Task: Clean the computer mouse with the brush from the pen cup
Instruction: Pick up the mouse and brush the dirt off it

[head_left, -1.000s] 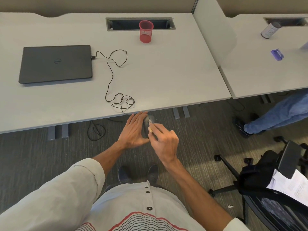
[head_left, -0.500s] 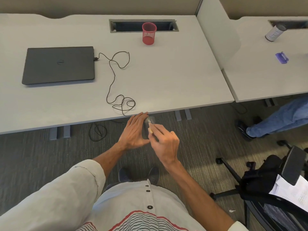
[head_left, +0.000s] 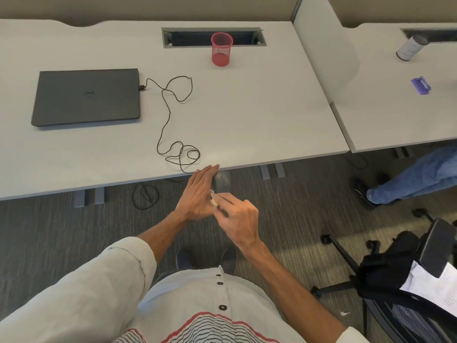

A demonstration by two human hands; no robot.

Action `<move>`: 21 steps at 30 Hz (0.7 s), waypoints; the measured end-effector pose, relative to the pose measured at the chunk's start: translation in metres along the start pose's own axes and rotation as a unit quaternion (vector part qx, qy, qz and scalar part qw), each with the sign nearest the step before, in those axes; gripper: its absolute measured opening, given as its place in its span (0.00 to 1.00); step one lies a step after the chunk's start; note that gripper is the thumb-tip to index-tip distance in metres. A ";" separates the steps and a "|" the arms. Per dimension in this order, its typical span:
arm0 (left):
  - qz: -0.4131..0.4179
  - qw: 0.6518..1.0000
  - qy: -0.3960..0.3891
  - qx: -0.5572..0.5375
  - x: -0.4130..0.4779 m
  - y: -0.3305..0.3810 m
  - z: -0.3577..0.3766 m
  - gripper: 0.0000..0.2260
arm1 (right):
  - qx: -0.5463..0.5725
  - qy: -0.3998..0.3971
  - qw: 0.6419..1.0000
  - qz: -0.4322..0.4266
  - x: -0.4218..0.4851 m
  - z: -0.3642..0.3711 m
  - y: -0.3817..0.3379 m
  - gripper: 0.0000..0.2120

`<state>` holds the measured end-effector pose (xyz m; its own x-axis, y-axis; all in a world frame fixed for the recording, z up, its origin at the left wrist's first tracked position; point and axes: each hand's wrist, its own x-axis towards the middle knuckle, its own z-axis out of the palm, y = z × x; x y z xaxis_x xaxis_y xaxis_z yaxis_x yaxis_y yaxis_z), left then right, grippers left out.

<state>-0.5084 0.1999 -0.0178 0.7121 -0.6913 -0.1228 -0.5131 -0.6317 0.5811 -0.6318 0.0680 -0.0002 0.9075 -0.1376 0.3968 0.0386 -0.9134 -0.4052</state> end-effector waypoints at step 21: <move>-0.012 1.000 0.021 -0.015 0.002 -0.001 -0.007 0.49 | 0.008 0.040 0.999 0.006 0.022 0.000 0.011 0.10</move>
<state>-0.5030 0.2018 -0.0126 0.7433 -0.6608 -0.1041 -0.4813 -0.6364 0.6028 -0.6114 0.0549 0.0042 0.8713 -0.1805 0.4563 0.0346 -0.9049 -0.4241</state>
